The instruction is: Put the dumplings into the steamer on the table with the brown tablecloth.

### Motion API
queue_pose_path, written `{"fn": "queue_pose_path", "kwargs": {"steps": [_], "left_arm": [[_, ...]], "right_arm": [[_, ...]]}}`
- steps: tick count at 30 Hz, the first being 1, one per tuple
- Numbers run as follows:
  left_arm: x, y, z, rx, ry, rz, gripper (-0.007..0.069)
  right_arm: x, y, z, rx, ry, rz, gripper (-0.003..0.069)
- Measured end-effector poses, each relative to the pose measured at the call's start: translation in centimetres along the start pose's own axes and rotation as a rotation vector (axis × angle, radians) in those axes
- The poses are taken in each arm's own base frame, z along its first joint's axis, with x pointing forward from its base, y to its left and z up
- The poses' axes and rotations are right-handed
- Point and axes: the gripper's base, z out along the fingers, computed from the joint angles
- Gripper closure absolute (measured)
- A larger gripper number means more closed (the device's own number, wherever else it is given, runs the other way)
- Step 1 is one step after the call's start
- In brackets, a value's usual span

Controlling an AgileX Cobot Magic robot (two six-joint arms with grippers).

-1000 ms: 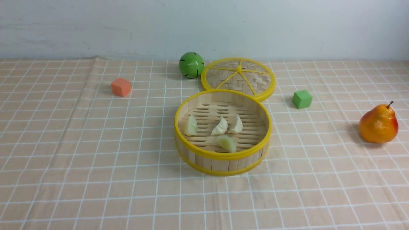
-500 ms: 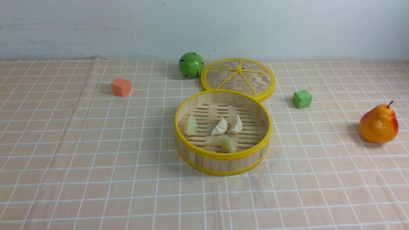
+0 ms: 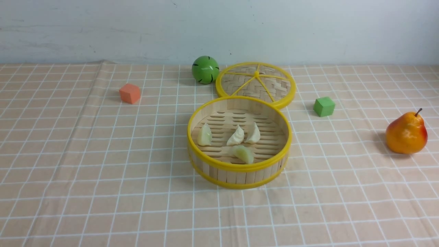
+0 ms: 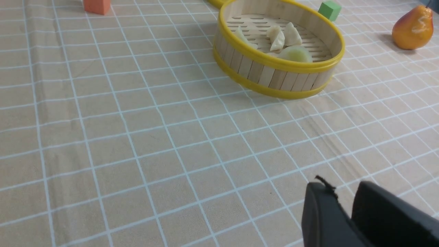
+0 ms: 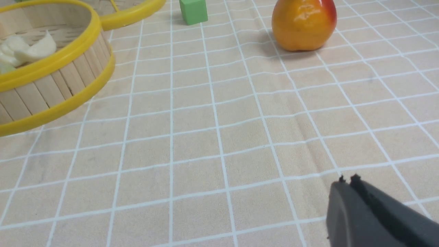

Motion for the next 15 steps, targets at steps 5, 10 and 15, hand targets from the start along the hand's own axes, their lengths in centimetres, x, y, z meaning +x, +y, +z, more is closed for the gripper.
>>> {"fn": "queue_pose_path", "kwargs": {"steps": [5, 10, 15], "left_arm": [[0.0, 0.0, 0.6, 0.009, -0.055, -0.002, 0.0484], [0.0, 0.6, 2.3, -0.057, -0.278, 0.003, 0.0581], [1.3, 2.0, 3.8, -0.213, -0.442, -0.004, 0.0638]], "right_arm": [[0.0, 0.0, 0.0, 0.0, 0.0, 0.0, 0.0664], [0.0, 0.0, 0.0, 0.0, 0.0, 0.001, 0.0663], [0.0, 0.0, 0.0, 0.0, 0.0, 0.001, 0.066]]}}
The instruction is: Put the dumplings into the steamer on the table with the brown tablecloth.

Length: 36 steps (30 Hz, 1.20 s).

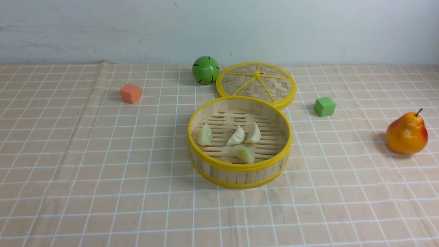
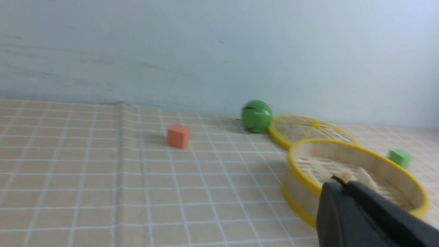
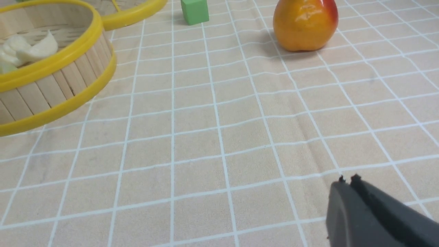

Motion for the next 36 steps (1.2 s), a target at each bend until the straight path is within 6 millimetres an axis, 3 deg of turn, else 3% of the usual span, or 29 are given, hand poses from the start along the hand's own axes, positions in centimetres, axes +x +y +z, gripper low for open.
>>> {"fn": "queue_pose_path", "kwargs": {"steps": [7, 18, 36], "left_arm": [[4.3, 2.1, -0.1, -0.23, 0.006, 0.006, 0.0638], [7.3, 2.8, -0.7, -0.316, 0.283, -0.029, 0.0638], [7.5, 2.8, -0.7, -0.32, 0.303, -0.031, 0.0638]], "right_arm": [[0.0, 0.0, 0.0, 0.0, 0.0, 0.0, 0.0655], [0.0, 0.0, 0.0, 0.0, 0.0, 0.0, 0.0642], [0.0, 0.0, 0.0, 0.0, 0.0, 0.0, 0.0626]]}}
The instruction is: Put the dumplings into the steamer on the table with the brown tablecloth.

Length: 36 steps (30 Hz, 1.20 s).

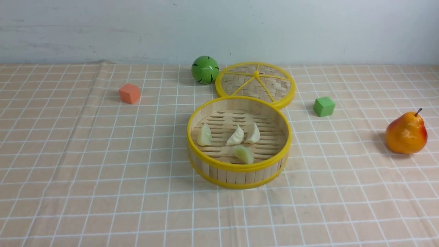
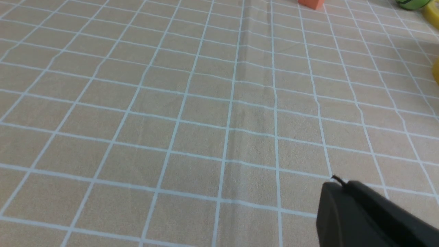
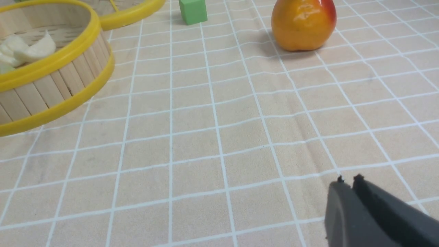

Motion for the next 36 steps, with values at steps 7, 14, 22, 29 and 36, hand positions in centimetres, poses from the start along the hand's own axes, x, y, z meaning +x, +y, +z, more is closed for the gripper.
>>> {"fn": "queue_pose_path", "kwargs": {"steps": [7, 14, 22, 29, 36], "left_arm": [[0.01, 0.0, 0.0, 0.0, 0.001, 0.0, 0.0638], [0.01, 0.0, 0.0, 0.0, 0.001, 0.0, 0.0638], [0.01, 0.0, 0.0, 0.0, 0.001, 0.0, 0.0638], [0.01, 0.0, 0.0, 0.0, 0.001, 0.0, 0.0638], [0.01, 0.0, 0.0, 0.0, 0.001, 0.0, 0.0637]], "right_arm": [[0.0, 0.0, 0.0, 0.0, 0.0, 0.0, 0.0617], [0.0, 0.0, 0.0, 0.0, 0.0, 0.0, 0.0605], [0.0, 0.0, 0.0, 0.0, 0.0, 0.0, 0.0589], [0.0, 0.0, 0.0, 0.0, 0.0, 0.0, 0.0578], [0.0, 0.0, 0.0, 0.0, 0.0, 0.0, 0.0568]]}}
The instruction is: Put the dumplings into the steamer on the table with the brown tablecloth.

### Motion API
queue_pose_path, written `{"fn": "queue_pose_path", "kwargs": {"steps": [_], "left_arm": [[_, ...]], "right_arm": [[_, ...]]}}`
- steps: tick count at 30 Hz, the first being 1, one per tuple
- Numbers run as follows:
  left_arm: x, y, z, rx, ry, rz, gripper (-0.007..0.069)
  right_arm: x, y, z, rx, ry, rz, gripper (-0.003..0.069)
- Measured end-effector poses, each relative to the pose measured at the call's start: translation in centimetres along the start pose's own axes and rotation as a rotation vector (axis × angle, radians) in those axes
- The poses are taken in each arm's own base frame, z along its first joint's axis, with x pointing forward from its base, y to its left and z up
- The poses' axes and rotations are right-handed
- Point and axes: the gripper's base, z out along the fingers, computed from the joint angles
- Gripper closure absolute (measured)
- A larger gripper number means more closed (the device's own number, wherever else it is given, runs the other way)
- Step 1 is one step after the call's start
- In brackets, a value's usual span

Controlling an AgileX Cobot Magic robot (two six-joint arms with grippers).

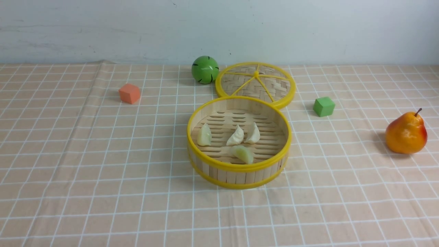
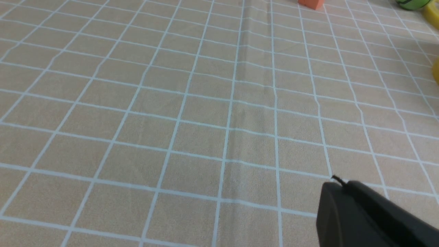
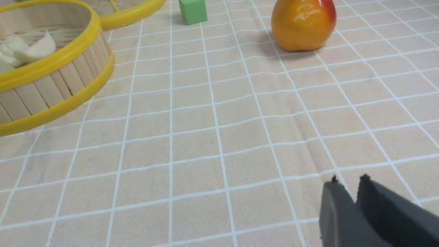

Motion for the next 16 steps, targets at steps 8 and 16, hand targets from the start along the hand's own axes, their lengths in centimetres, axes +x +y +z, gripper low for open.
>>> {"fn": "queue_pose_path", "kwargs": {"steps": [8, 16], "left_arm": [[0.0, 0.0, 0.0, 0.0, 0.0, 0.0, 0.0637], [0.0, 0.0, 0.0, 0.0, 0.0, 0.0, 0.0637]], "right_arm": [[0.0, 0.0, 0.0, 0.0, 0.0, 0.0, 0.0561], [0.0, 0.0, 0.0, 0.0, 0.0, 0.0, 0.0552]]}}
